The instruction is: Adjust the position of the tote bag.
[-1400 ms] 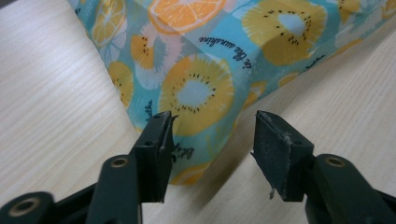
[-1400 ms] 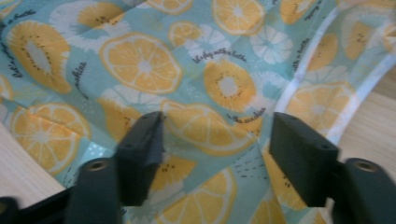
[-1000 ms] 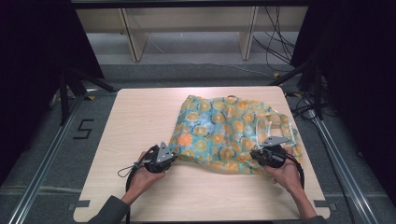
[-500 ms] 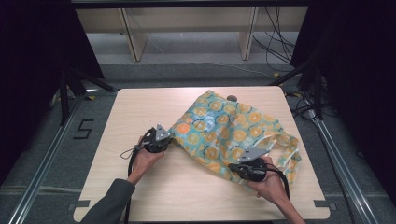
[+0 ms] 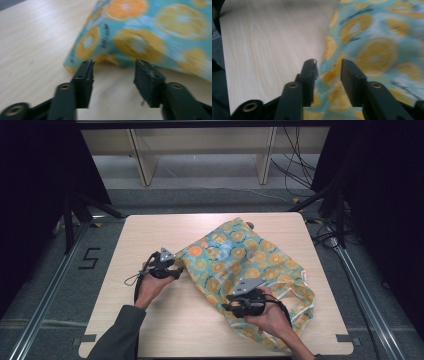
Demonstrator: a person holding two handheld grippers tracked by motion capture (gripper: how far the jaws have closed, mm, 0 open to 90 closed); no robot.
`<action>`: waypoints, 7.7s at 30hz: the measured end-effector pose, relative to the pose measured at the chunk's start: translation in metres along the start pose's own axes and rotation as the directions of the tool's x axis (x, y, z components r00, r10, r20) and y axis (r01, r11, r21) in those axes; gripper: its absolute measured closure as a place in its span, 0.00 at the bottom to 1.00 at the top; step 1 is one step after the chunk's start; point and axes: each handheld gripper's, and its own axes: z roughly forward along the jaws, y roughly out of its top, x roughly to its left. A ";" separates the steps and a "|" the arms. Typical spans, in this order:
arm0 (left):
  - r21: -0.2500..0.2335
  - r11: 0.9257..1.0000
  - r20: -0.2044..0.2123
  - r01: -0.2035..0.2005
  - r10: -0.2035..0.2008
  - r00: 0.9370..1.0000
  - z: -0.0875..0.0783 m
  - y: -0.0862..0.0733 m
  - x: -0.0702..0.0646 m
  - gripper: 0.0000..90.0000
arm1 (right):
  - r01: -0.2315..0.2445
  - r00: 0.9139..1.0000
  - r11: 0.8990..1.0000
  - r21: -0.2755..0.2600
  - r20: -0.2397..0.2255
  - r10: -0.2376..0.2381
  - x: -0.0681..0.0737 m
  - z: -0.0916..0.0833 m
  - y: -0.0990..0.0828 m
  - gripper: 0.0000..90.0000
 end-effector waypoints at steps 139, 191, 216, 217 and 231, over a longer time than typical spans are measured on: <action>-0.042 0.965 0.306 -0.259 0.259 0.916 -0.110 -0.053 -0.100 0.38 | -0.069 0.984 0.992 -0.106 0.155 0.085 -0.058 -0.019 0.024 1.00; -0.191 0.925 -0.018 -0.328 0.331 0.944 -0.077 0.048 -0.028 1.00 | 0.048 0.974 0.996 -0.079 0.226 -0.029 -0.073 -0.052 0.042 1.00; 0.004 0.988 -0.024 -0.153 0.153 0.988 0.052 0.070 0.040 1.00 | -0.181 0.948 0.980 -0.077 0.252 0.195 -0.150 0.013 0.062 0.86; 0.002 0.989 -0.026 -0.148 0.148 0.989 0.052 0.070 0.040 1.00 | -0.180 0.952 0.980 -0.082 0.237 0.194 -0.147 0.006 0.064 0.86; 0.000 0.990 -0.025 -0.141 0.141 0.990 0.047 0.069 0.046 0.99 | -0.022 0.995 0.998 -0.066 0.099 0.029 -0.074 -0.043 0.041 1.00</action>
